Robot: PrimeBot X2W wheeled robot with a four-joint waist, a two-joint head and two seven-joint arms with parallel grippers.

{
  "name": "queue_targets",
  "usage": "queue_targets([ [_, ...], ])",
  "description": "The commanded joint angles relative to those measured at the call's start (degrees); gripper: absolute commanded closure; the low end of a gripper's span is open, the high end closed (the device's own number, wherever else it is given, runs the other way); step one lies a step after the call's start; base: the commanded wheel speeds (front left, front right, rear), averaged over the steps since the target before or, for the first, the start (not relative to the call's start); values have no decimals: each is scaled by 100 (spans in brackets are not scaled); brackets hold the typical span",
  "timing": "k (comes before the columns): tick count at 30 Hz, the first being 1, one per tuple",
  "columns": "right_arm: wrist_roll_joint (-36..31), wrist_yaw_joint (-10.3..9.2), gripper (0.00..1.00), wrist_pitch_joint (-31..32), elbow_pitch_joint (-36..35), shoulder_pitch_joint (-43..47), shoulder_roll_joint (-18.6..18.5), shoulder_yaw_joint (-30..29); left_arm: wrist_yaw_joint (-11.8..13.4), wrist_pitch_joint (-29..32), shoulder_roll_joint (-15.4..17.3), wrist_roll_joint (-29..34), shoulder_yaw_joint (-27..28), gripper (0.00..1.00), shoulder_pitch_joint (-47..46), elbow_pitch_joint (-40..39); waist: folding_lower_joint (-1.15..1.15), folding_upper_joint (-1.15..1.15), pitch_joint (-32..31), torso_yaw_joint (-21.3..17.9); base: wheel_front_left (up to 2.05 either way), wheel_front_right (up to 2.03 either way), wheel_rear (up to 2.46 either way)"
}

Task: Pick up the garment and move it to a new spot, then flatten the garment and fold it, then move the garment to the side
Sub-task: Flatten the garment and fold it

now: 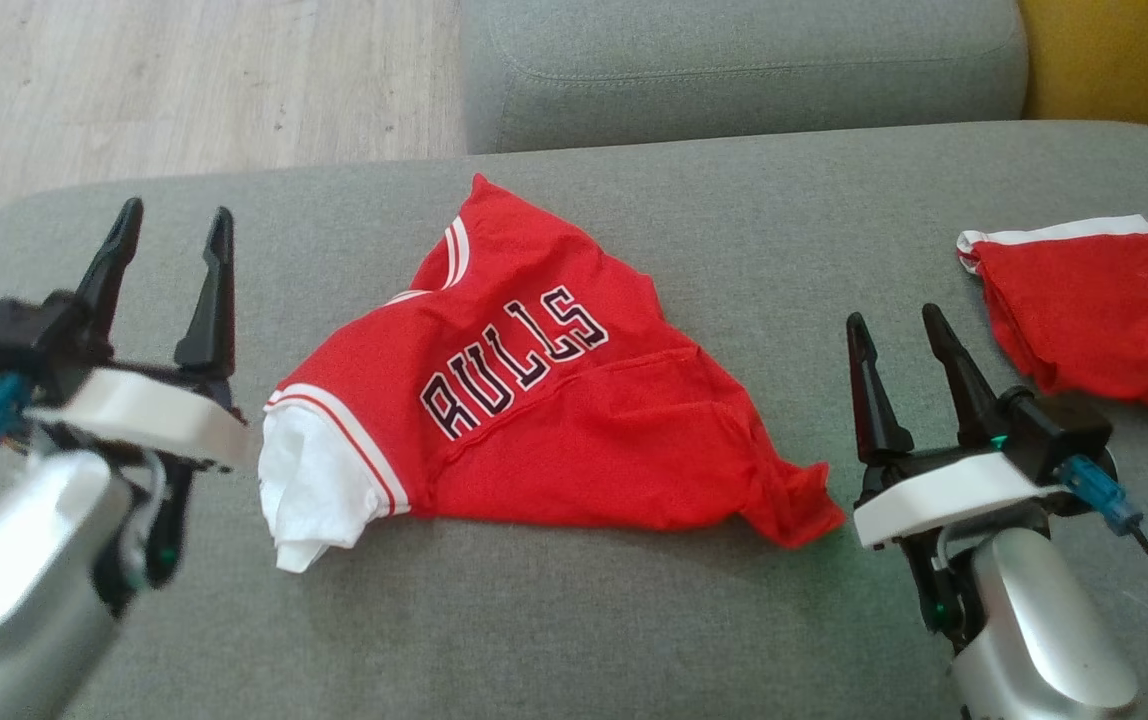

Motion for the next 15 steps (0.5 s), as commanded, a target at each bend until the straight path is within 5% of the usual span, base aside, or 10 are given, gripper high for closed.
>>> queue_targets([
  [1, -45, -5, 0, -52, -208, -62, 23, 127, 120, -55, 50, 106, 650, 0, 32, -233, 0, 0, 4, -7, 0, 0, 0],
  [6, 28, -5, 0, -52, -182, 9, 23, 193, 178, -59, -779, 783, 2193, 0, 1309, -736, 0, 0, 28, -19, 0, 0, 0],
  [15, -57, -5, 0, 29, 325, -68, 23, 130, -597, -60, -1592, 1783, 3214, 0, 2240, -627, 0, 0, 73, 120, 0, 0, 0],
])
